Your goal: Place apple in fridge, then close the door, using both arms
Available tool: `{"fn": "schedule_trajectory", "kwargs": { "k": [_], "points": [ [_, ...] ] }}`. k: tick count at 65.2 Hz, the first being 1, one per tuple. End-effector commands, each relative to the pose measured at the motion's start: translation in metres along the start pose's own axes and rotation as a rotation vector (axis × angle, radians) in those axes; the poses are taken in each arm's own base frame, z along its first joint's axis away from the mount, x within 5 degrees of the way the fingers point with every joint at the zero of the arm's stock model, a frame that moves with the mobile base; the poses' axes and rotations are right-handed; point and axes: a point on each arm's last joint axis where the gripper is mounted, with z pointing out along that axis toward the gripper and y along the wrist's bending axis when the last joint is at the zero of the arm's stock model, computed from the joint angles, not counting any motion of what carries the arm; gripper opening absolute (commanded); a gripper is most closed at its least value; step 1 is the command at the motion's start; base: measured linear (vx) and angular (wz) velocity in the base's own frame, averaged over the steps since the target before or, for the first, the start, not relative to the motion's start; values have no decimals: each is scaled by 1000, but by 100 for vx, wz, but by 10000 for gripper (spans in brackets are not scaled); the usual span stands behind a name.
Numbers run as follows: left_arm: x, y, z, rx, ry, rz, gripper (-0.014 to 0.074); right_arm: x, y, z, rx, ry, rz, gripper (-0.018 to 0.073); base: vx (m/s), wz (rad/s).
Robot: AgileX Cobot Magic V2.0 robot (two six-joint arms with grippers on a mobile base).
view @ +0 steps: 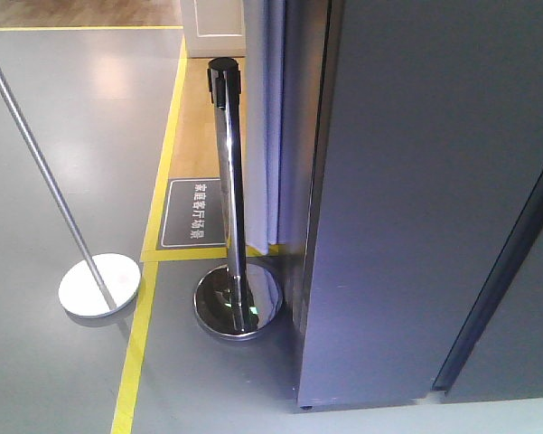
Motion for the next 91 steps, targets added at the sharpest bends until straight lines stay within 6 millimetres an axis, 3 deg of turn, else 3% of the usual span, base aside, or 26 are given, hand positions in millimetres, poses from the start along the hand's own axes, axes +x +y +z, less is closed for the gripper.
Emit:
{"fn": "schedule_trajectory", "kwargs": {
  "k": [1, 19, 31, 45, 91],
  "points": [
    [-2, 0, -1, 9, -95, -3, -6, -12, -2, -3, 22, -78, 4, -8, 0, 0],
    [47, 12, 3, -164, -244, -50, -6, -12, -2, -3, 22, -78, 4, -8, 0, 0],
    [83, 20, 9, -280, -207, -139, -6, -12, -2, -3, 22, -78, 4, -8, 0, 0],
    [90, 22, 8, -338, -128, -99, -6, -12, -2, -2, 22, -77, 4, -8, 0, 0],
    [89, 19, 9, -281, -133, -84, -6, -12, -2, -2, 22, -77, 4, -8, 0, 0]
  ]
}}
